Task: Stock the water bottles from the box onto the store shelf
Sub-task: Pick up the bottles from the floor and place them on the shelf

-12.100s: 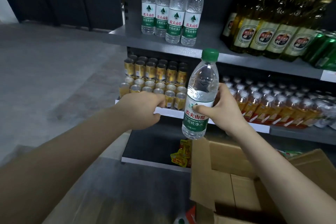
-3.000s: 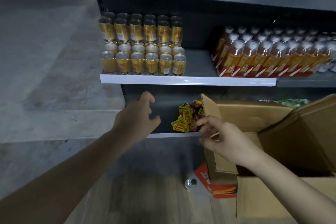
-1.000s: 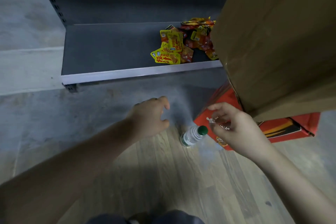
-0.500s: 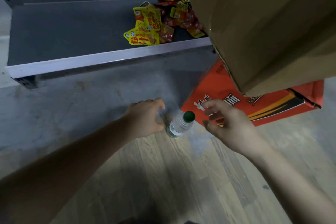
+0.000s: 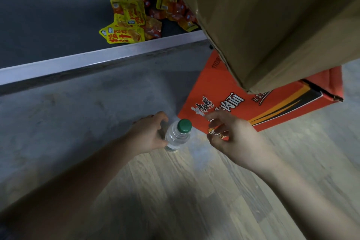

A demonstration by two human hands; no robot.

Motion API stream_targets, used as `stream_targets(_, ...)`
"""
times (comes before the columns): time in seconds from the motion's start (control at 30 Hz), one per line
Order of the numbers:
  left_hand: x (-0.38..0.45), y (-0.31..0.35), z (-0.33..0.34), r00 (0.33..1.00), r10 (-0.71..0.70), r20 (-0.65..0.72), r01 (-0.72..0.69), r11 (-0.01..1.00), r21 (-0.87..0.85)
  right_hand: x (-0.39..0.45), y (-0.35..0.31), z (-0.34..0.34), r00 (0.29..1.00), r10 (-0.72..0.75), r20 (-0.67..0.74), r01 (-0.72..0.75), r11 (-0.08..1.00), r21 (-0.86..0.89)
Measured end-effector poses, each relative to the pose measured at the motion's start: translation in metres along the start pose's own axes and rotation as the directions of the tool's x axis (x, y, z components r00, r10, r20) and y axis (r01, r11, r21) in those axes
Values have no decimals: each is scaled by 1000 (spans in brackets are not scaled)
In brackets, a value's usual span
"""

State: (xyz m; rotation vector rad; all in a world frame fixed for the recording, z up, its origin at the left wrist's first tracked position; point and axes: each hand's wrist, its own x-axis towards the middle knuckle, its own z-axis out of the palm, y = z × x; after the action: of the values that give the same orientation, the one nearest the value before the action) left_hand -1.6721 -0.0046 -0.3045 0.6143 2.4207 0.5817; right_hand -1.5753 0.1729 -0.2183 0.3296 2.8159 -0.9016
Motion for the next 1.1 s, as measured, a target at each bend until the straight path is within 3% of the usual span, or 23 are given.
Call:
stream_targets(0.57, 32, -2, 38, 998, 28, 51, -22, 993, -112, 10, 14, 5, 1000, 25, -12, -26, 999, -44)
stream_targets(0.8, 27, -7, 37, 998, 58, -3, -58, 980, -193, 9, 13, 3, 999, 39, -12, -40, 998, -51)
stream_targets(1.1, 14, -28, 35, 997, -25, -75, 5, 969, -247, 10, -3, -1, 999, 34, -1, -34, 999, -31)
